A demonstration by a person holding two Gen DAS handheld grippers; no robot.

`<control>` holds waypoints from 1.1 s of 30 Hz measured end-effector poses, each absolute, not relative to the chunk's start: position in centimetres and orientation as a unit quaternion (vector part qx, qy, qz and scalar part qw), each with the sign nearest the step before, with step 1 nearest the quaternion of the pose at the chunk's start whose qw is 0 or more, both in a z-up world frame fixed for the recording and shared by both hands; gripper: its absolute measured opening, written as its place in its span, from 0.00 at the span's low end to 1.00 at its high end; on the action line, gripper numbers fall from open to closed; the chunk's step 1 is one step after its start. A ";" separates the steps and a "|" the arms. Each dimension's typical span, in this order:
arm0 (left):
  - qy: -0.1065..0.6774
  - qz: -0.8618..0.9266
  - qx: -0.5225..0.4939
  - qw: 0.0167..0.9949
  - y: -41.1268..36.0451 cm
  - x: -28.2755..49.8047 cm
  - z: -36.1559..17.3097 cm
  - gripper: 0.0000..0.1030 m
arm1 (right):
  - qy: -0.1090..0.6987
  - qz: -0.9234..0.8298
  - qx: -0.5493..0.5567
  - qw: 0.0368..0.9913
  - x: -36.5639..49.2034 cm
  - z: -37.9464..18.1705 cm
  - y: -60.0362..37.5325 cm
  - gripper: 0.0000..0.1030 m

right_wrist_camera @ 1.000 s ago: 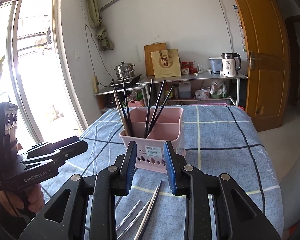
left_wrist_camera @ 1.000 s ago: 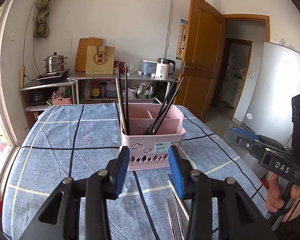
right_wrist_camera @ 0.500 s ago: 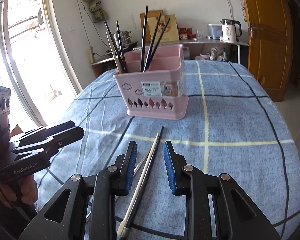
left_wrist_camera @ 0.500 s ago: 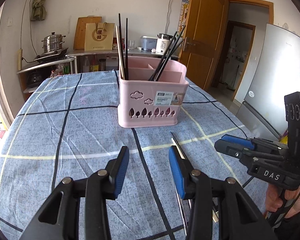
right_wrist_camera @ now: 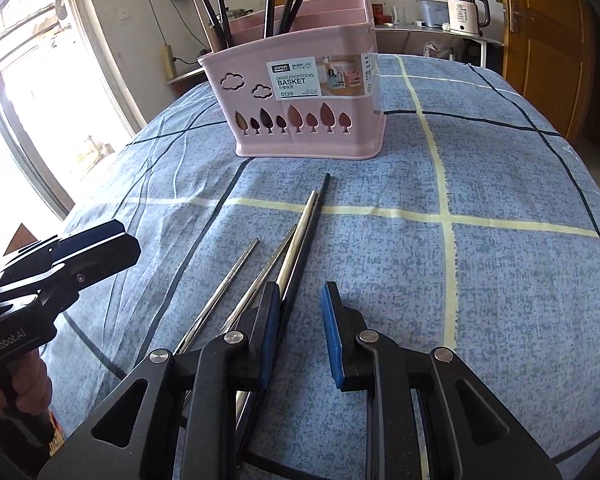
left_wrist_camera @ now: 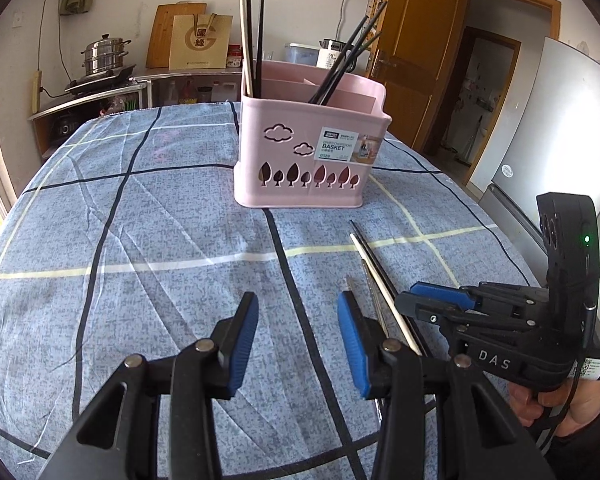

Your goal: Organize utensils

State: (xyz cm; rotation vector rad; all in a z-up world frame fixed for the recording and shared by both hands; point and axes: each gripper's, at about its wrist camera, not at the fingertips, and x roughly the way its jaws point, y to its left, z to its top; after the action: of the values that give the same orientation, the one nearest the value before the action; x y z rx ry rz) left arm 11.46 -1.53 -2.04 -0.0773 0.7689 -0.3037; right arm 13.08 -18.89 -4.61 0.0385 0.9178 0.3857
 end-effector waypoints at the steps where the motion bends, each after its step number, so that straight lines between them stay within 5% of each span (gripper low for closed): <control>1: 0.376 -0.148 -0.036 0.914 -1.7 11.5 -2.2 0.42 | 0.440 0.184 0.015 0.879 13.0 -4.6 -18.9 0.21; 14: 0.427 -0.154 -0.007 0.891 -5.1 12.9 -4.3 0.42 | 0.443 0.167 -0.034 0.880 12.3 -4.4 -19.5 0.09; 27: 0.429 -0.150 0.028 0.891 -7.0 13.2 -4.7 0.42 | 0.442 0.164 -0.018 0.882 11.9 -4.5 -21.9 0.08; 33: 0.420 -0.129 0.052 0.897 -6.9 13.4 -4.8 0.22 | 0.441 0.166 -0.012 0.882 11.6 -4.5 -22.2 0.08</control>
State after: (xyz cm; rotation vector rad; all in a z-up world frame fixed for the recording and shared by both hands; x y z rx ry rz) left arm 13.45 -6.95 -4.79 0.1083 0.8709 -0.2663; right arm 11.62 -22.16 -4.48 -0.0259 0.9190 0.3460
